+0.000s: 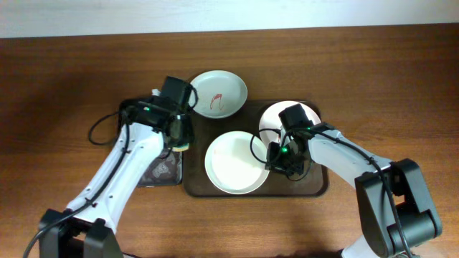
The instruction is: Clean dirty plates on tray and stack at the side
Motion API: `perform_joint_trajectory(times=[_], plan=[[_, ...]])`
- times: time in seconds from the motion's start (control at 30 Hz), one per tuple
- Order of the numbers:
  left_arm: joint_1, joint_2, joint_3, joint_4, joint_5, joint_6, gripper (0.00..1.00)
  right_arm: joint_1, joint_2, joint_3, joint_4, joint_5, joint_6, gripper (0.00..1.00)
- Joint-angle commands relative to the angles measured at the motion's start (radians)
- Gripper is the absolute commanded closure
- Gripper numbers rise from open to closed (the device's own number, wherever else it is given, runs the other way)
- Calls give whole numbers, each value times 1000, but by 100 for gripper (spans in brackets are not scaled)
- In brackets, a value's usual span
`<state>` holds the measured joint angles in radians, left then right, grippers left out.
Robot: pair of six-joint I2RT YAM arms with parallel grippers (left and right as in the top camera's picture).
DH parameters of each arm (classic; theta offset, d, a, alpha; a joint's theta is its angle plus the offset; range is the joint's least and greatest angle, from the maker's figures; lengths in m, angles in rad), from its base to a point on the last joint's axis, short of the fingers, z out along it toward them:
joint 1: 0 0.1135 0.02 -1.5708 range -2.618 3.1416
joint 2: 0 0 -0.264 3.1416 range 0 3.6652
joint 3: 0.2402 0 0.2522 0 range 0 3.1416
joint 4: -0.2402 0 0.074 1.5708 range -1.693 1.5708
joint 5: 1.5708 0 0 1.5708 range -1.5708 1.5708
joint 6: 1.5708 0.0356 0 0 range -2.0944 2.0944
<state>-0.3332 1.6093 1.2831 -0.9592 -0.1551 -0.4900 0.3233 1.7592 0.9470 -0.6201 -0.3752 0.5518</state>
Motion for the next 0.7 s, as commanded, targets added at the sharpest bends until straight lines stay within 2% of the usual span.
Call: perform_joint_trajectory(times=[0.0,0.13,0.2,0.23,0.33,0.37,0.43,0.47,0.53,0.57,0.67], plan=[[66,-8,-13,0,-6,25,100,60,11,-11,1,48,-2,96],[154,-6,-137,100,82,154,100,69,3,2,1,59,-55,96],[215,-5,-227,224,240,300,100,70,-41,46,-47,89,-111,96],[241,-5,-269,280,273,332,100,70,-57,61,-65,111,-126,96],[306,-5,-370,425,281,344,100,76,-159,151,-142,313,-202,96],[310,-5,-406,488,322,402,100,102,-188,176,-160,467,-208,96],[310,-3,-422,504,290,409,100,156,-196,206,-177,627,-220,96],[310,-3,-422,504,227,409,68,196,-196,216,-177,731,-223,96],[310,-3,-422,506,209,409,30,268,-196,237,-177,855,-223,96],[310,-3,-422,516,210,409,26,301,-196,257,-177,911,-223,96],[310,-3,-422,564,210,409,23,363,-196,309,-177,1014,-224,96]])
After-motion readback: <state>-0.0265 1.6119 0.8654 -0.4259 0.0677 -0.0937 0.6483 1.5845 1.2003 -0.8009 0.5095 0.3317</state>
